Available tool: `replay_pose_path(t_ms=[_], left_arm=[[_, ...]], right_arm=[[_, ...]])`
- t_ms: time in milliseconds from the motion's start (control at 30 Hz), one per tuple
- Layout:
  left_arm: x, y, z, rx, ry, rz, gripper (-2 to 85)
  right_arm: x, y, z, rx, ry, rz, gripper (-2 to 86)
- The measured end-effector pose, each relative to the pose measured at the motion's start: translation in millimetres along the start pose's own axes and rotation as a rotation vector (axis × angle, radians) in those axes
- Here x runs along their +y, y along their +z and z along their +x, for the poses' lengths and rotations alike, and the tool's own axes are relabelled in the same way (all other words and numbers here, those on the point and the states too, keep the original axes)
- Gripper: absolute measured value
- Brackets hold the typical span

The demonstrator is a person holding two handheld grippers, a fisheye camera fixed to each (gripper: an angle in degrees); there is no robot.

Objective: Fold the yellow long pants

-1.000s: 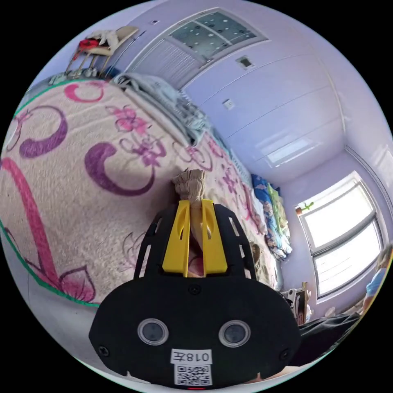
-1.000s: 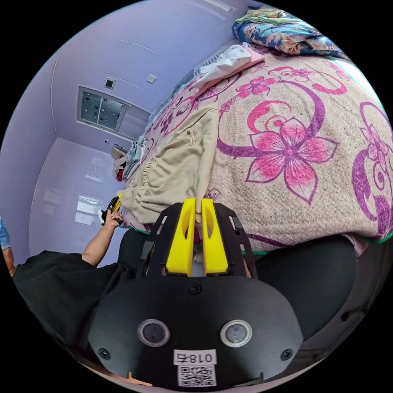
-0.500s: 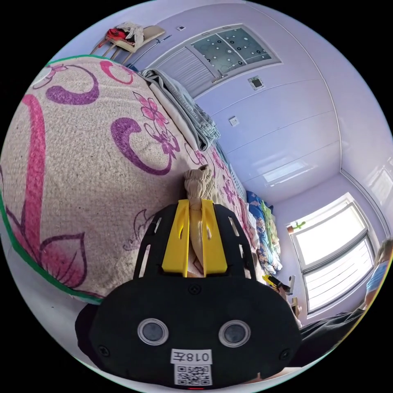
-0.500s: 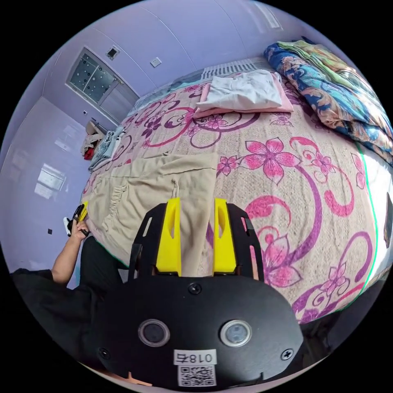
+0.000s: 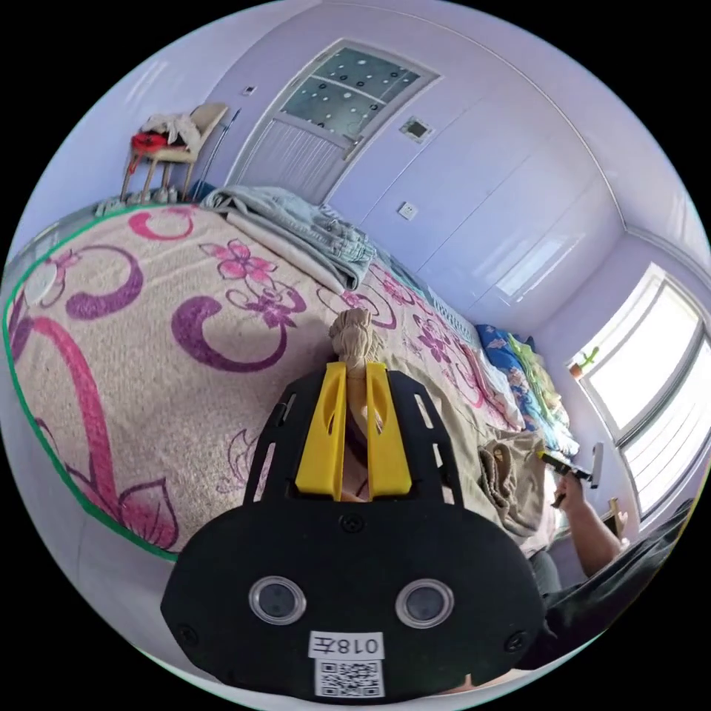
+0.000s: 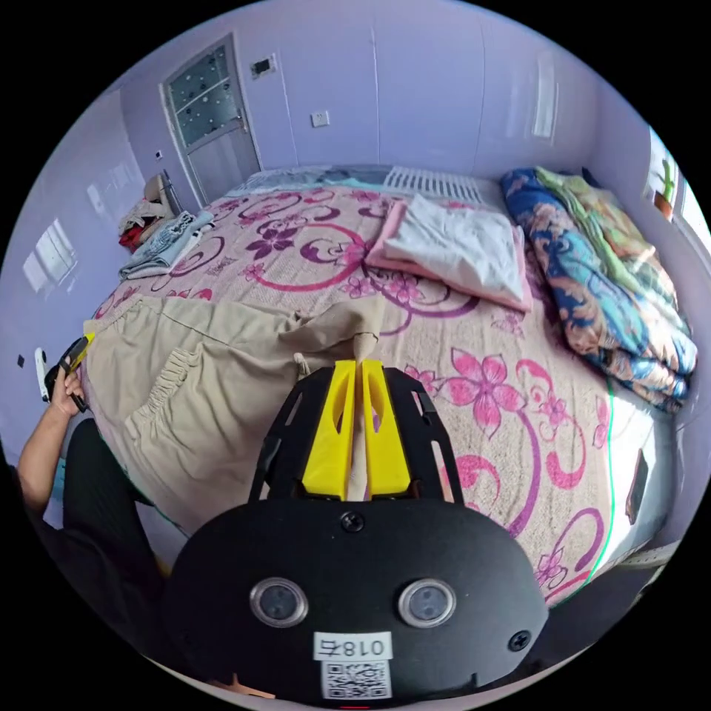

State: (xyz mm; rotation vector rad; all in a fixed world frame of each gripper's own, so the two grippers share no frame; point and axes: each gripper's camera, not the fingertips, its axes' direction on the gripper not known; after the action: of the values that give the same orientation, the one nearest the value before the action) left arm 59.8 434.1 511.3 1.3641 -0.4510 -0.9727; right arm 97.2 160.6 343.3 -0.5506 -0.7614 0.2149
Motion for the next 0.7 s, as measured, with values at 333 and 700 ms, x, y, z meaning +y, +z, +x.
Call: replay_pose_path(t_ms=[333, 700], left_arm=[[-71.0, -74.7, -30.1, -0.134, 0.181, 0.168, 4.6], [8.8, -165.9, -190.2, -0.043, -0.296, 0.175, 7.2]], right_arm=[[-57.2, -19.6, -113.5, 0.094, -0.173, 0.283, 0.7], [-71.3, 61.4, -177.9, -0.193, -0.021, 0.068, 6.2]])
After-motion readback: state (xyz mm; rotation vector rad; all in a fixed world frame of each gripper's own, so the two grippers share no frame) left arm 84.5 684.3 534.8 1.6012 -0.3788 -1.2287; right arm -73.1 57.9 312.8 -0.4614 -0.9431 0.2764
